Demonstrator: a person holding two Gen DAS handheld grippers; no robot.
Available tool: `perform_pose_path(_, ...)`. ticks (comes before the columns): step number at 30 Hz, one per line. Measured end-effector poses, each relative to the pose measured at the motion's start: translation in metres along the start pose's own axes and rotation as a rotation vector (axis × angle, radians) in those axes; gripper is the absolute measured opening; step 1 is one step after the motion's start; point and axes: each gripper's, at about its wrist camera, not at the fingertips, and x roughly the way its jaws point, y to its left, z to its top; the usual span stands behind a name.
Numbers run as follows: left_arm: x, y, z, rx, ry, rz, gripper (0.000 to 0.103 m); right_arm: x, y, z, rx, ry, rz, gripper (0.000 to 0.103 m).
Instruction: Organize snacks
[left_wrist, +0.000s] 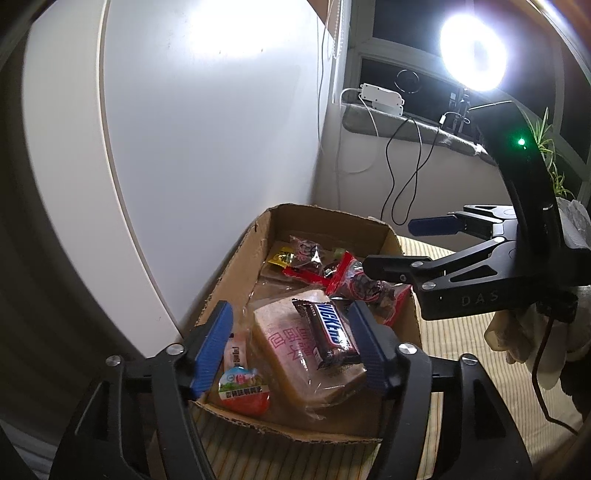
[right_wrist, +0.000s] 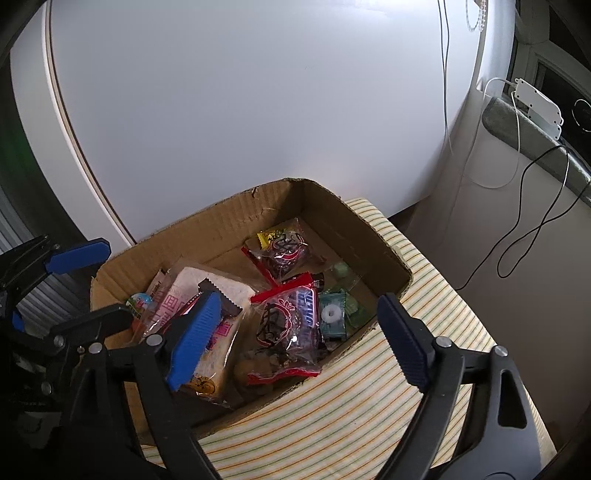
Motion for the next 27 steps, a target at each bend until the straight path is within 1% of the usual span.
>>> perform_pose_path(5,-0.001,-0.001,0.000,-0.005,0.010,0.008,0.074,-0.002,-0.001,0.000,0.006,-0.001,-0.001,0.090)
perform_pose_path(12,-0.005,-0.005,0.000,0.007,0.010,0.011,0.075,-0.007,-0.004,-0.002,0.020,-0.006,0.002,0.090)
perform_pose_path(25,-0.022,-0.008,-0.004,-0.010,-0.018,0.033,0.076,-0.036,0.002,-0.011,0.036,-0.087,-0.016,0.090)
perform_pose_path(27,-0.026,-0.008,-0.006,-0.015,-0.022,0.039,0.080,-0.042,0.004,-0.015,0.031,-0.102,-0.024,0.092)
